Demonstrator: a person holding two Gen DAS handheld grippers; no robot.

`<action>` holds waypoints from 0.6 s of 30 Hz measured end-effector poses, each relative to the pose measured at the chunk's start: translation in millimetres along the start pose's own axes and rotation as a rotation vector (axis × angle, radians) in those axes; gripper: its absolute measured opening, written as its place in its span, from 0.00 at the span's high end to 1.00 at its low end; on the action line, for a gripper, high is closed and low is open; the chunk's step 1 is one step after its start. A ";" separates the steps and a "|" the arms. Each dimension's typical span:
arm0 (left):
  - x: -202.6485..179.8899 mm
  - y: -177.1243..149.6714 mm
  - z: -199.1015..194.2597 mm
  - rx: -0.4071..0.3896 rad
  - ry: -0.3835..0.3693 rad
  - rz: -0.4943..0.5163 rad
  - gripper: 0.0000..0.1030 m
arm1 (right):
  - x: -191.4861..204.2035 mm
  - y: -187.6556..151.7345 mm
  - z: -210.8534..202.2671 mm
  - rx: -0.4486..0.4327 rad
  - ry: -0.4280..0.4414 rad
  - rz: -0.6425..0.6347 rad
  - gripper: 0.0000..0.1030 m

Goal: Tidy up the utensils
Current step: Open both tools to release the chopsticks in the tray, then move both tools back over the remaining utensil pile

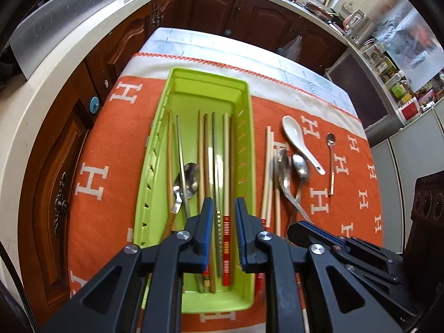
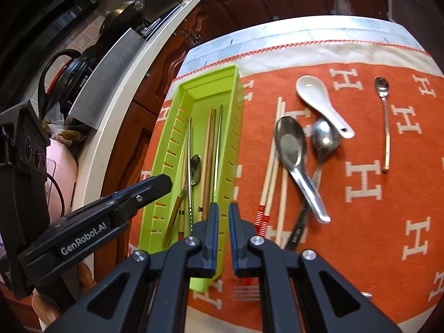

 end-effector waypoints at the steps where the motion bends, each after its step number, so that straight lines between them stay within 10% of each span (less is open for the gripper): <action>1: -3.8 -1.4 -3.2 -0.008 -0.003 0.003 0.83 | -2.9 -0.6 -5.6 -0.009 0.001 0.001 0.93; 18: -63.7 -39.1 -34.6 -0.091 -0.004 0.076 0.55 | -42.6 -24.0 -76.2 -0.138 -0.026 -0.031 0.93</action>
Point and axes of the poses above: each gripper's, at about its wrist camera, not at the fingertips, and z roughly the way its jaws point, x to its left, y to its top, the point moved 2 cm from there along z, roughly the way its jaws point, and after that the axes turned 2 degrees about y, right-handed, at the moved point
